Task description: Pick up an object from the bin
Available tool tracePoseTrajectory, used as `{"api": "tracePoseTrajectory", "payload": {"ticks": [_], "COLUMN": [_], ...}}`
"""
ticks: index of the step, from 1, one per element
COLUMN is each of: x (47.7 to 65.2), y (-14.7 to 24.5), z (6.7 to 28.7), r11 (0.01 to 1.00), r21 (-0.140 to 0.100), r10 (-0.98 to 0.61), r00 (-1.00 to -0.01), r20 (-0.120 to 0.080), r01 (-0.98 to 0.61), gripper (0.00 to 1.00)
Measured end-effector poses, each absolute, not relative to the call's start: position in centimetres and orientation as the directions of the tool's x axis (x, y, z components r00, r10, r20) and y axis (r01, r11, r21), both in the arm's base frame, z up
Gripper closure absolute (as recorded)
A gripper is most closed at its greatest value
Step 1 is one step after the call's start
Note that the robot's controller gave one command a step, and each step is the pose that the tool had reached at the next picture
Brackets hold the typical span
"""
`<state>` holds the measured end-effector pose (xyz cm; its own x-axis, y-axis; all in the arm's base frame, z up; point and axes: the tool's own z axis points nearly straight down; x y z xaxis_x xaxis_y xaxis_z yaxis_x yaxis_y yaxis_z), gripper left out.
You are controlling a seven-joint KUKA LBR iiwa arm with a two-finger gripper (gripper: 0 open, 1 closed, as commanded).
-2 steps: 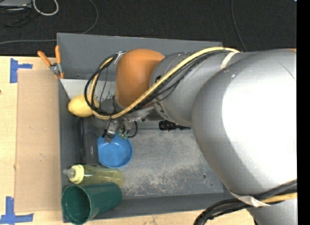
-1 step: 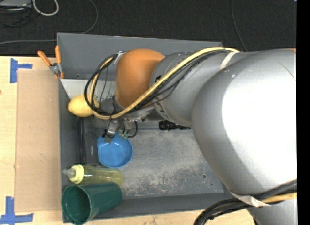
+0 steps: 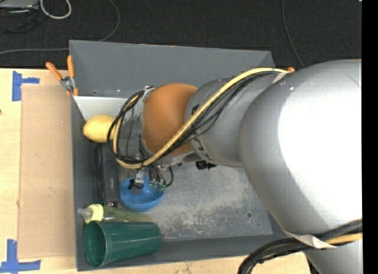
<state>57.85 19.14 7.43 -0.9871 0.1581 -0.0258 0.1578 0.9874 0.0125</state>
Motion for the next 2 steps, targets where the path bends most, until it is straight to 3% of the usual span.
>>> {"api": "tracePoseTrajectory", "payload": {"ticks": [1,2], "x": [58.7,58.5], "y": [17.1,18.7], "z": [7.0,17.5], "r11": [0.999,0.997], "r21": [0.009,0.009], "r10": [0.032,0.078], "r00": [-0.999,-0.997], "r20": [-0.028,-0.02], "r01": [0.032,0.078], "gripper": [1.0,1.0]}}
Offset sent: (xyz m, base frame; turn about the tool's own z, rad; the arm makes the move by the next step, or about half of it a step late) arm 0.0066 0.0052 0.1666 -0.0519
